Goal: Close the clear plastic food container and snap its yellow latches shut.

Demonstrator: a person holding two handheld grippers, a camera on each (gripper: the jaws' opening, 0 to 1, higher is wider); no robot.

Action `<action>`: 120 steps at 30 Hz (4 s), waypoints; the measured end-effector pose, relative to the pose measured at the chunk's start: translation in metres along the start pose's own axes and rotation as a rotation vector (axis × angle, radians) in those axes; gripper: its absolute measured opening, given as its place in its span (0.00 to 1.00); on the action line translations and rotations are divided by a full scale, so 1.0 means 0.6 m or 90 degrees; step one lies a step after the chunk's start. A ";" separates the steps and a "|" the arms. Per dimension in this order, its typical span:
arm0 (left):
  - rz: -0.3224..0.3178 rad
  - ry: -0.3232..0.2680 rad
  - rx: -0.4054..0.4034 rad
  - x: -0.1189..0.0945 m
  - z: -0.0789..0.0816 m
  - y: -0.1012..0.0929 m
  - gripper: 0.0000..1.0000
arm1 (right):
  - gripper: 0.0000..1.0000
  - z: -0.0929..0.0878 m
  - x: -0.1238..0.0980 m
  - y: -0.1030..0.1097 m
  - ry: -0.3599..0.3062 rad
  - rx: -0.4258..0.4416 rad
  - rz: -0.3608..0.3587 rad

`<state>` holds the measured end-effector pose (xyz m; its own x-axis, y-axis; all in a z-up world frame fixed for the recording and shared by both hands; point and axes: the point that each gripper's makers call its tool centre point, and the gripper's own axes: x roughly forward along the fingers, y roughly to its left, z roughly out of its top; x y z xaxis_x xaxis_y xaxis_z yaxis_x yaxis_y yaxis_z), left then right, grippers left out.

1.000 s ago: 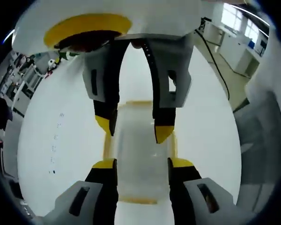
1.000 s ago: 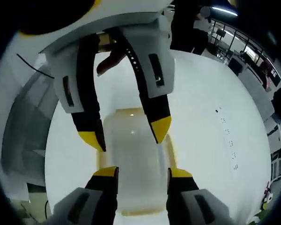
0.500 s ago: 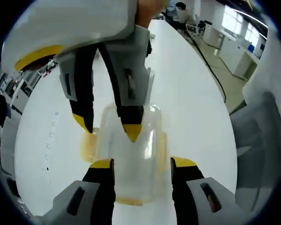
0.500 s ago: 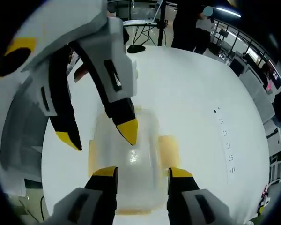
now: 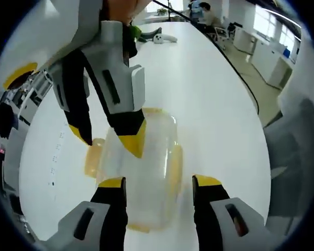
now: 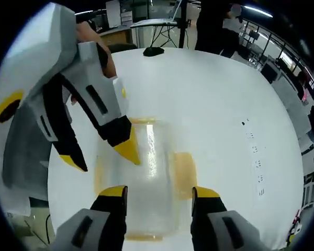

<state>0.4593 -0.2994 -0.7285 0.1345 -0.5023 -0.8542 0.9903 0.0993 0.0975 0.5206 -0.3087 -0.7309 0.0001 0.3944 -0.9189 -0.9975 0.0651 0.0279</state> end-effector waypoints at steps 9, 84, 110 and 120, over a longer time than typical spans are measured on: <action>0.050 -0.003 0.030 0.008 -0.001 0.005 0.47 | 0.51 0.005 0.005 -0.007 0.005 -0.009 0.038; 0.088 -0.004 0.047 0.015 0.011 0.012 0.40 | 0.42 0.010 0.016 0.018 0.041 -0.031 0.163; 0.025 0.043 0.058 -0.006 0.009 0.012 0.48 | 0.51 -0.009 -0.017 0.029 0.035 -0.059 0.077; 0.020 0.046 0.045 -0.011 0.005 0.026 0.49 | 0.52 -0.003 -0.023 0.043 0.021 -0.058 0.046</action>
<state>0.4739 -0.2969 -0.7197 0.1648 -0.4362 -0.8846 0.9861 0.0518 0.1581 0.4945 -0.3143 -0.7182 -0.0725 0.3649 -0.9282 -0.9972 -0.0458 0.0599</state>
